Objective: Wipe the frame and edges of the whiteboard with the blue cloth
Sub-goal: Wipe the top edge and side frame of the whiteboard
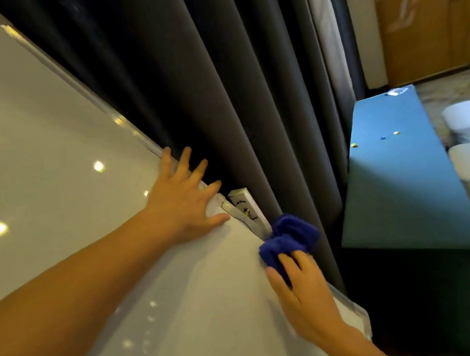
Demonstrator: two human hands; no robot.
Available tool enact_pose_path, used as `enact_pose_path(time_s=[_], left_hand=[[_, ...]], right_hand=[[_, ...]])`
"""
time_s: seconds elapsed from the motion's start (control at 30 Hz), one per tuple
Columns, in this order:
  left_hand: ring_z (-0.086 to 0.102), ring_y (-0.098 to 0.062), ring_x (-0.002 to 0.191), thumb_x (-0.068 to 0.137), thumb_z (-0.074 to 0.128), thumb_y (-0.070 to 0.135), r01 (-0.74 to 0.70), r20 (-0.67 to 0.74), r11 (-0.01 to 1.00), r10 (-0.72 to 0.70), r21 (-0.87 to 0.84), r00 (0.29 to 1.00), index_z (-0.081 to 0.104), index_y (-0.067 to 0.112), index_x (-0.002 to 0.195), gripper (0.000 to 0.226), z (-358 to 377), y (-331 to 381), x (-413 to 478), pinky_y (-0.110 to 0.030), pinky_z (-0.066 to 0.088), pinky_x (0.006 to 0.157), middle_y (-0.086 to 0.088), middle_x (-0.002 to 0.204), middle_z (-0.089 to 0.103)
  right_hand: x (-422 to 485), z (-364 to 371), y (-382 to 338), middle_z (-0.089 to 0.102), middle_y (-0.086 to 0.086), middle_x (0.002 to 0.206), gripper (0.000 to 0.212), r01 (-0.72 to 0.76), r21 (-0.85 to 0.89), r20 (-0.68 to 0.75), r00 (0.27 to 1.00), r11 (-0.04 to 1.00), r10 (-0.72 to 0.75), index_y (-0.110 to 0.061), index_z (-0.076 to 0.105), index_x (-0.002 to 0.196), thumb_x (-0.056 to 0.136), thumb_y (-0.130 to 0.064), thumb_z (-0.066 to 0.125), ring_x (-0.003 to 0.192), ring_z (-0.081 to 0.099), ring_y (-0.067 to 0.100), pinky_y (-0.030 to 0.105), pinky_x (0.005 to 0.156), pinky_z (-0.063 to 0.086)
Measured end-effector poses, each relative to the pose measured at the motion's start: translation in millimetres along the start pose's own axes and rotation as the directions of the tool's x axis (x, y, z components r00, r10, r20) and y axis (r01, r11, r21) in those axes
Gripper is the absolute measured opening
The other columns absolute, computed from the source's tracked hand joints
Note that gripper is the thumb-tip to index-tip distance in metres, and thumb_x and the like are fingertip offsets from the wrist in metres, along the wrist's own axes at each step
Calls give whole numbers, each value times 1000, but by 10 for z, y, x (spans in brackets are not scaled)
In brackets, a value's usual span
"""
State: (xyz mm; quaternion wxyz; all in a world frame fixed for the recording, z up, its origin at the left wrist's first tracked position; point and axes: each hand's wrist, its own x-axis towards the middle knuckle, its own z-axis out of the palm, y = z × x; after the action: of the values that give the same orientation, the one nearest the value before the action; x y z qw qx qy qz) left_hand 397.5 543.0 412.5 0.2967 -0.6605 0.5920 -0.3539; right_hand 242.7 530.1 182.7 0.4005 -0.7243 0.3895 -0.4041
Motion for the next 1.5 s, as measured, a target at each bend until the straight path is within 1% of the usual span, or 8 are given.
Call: enact_pose_path(time_s=[0.17, 0.37, 0.6, 0.73, 0.87, 1.07, 1.3, 1.5], left_hand=[[33, -38, 138, 82, 17, 81, -54, 41, 998, 53, 20, 998, 33, 17, 146, 92, -5, 396, 126, -65, 1, 115, -13, 146, 45], [53, -33, 116, 77, 24, 84, -10, -11, 1000, 10, -16, 1000, 50, 14, 123, 88, 5, 539, 227, -54, 27, 107, -13, 121, 62], [58, -30, 93, 71, 23, 88, -31, -126, 999, 27, -25, 992, 58, 15, 101, 87, 218, 426, 174, -46, 37, 94, -10, 99, 67], [59, -31, 97, 67, 21, 92, -22, -102, 999, 19, -29, 995, 57, 15, 102, 91, 256, 408, 170, -45, 37, 96, -11, 103, 66], [58, -30, 102, 67, 19, 91, -23, -105, 999, 21, -22, 994, 56, 15, 108, 94, 272, 377, 127, -45, 37, 99, -10, 108, 65], [59, -30, 97, 68, 11, 91, -52, -138, 999, 50, -12, 989, 56, 16, 105, 95, 304, 305, 158, -43, 36, 94, -9, 103, 67], [61, -34, 95, 65, 5, 93, -60, -110, 998, 58, -18, 992, 56, 14, 107, 104, 357, 284, 207, -45, 38, 92, -13, 101, 68], [60, -34, 91, 69, 2, 91, -84, -136, 996, 79, -30, 988, 55, 13, 104, 101, 346, 306, 204, -45, 37, 90, -13, 95, 68]], right_hand=[[421, 12, 137, 37, -15, 134, 9, -32, 370, -142, 986, 929, 90, -42, 52, 101, 93, -41, 55, 111, 46, 1, 27, 95, 37], [665, 376, 262, 20, -4, 160, 91, -232, 102, -51, 970, 967, 238, -41, 5, 150, 74, -88, 21, 147, 17, 26, 53, 114, 20], [224, 361, 1243, 25, 7, 159, 82, -511, -7, 108, 854, 860, 509, -18, 14, 155, 91, -68, 25, 146, 20, 27, 49, 118, 17], [435, 646, 522, 29, 2, 156, 97, -342, 199, 95, 940, 918, 329, -37, 1, 150, 72, -87, 33, 140, 33, 21, 45, 114, 30], [426, 746, 334, -9, -22, 160, 96, -51, 203, 112, 993, 978, 28, -59, -27, 136, 70, -90, 36, 147, -1, 7, 35, 116, 5], [34, 653, 1164, -5, 1, 164, 90, -395, 53, 136, 913, 917, 386, -22, -11, 153, 90, -68, 35, 148, -13, 20, 46, 120, -4], [281, 872, 437, -31, -38, 146, 84, 30, 241, 98, 994, 970, -55, -62, -29, 132, 79, -82, 33, 138, -24, -10, 26, 111, -9], [-31, 803, 1680, -3, 6, 164, 57, -597, 37, 177, 793, 801, 583, -23, 3, 155, 105, -33, 29, 149, -3, 23, 43, 121, 4]])
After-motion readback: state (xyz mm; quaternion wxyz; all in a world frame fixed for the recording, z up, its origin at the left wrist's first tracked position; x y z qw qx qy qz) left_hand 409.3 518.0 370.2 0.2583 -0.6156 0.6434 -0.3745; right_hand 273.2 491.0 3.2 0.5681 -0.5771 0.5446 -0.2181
